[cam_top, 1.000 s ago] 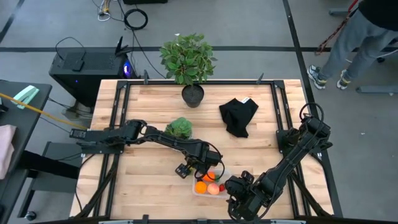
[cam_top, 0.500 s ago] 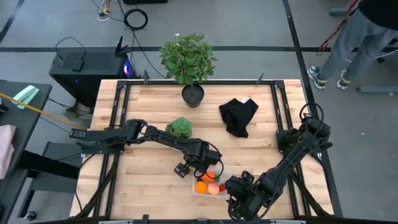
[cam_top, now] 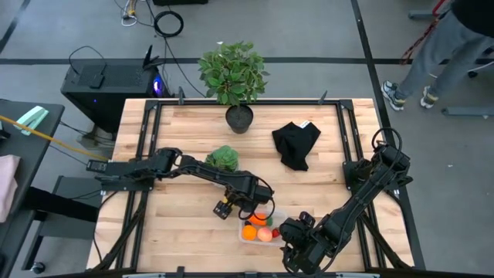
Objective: Pick and placing Produce into tupperware
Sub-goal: Put the pineapple in the transparent bin
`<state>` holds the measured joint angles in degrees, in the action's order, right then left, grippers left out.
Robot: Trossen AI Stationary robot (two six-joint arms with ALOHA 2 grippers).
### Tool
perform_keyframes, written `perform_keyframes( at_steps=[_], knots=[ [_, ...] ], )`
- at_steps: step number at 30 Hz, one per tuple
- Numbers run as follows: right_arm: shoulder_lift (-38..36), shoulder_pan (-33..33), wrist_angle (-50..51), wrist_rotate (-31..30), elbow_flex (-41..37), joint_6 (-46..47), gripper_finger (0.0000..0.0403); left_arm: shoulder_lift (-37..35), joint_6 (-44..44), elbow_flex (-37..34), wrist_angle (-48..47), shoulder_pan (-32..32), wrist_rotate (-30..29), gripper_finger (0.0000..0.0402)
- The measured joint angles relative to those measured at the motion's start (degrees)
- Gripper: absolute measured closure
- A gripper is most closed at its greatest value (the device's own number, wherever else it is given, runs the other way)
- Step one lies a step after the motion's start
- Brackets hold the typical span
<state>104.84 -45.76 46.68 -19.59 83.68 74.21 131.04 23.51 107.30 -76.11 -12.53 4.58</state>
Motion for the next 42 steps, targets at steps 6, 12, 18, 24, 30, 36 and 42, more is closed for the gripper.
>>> perform_keyframes(
  at_steps=[6, 12, 18, 24, 30, 36, 42],
  knots=[
    [0.0, 0.0, 0.0, 0.0, 0.0, -0.5, 0.0131, 0.0, -0.1, 6.0, -0.3, 0.2, 0.0, 0.0088],
    [0.0, 0.0, 0.0, 0.0, 0.0, -0.5, 0.0131, 0.0, -0.6, 14.2, -2.2, 0.2, -0.1, 0.0088],
    [0.0, 0.0, 0.0, 0.0, 0.0, -0.5, 0.0131, 0.0, 0.1, 19.8, -6.2, 0.5, -5.4, 0.0088],
    [0.0, 0.0, 0.0, 0.1, 0.0, -0.3, 0.0131, 0.0, 0.1, 22.1, -9.1, 1.1, -7.6, 0.0088],
    [0.0, -0.1, 0.0, 0.1, 0.0, -0.3, 0.0131, 0.0, -0.8, 22.2, -10.2, 0.3, -7.6, 0.0088],
    [0.0, -0.6, 0.0, 0.2, 0.0, -0.3, 0.0131, 0.0, -0.6, 22.2, -9.9, -2.1, -11.4, 0.0088],
    [0.0, -1.0, 0.0, 0.3, 0.0, -0.3, 0.0131, 0.0, -0.1, 22.2, -9.8, -4.1, -13.0, 0.0088]
  ],
)
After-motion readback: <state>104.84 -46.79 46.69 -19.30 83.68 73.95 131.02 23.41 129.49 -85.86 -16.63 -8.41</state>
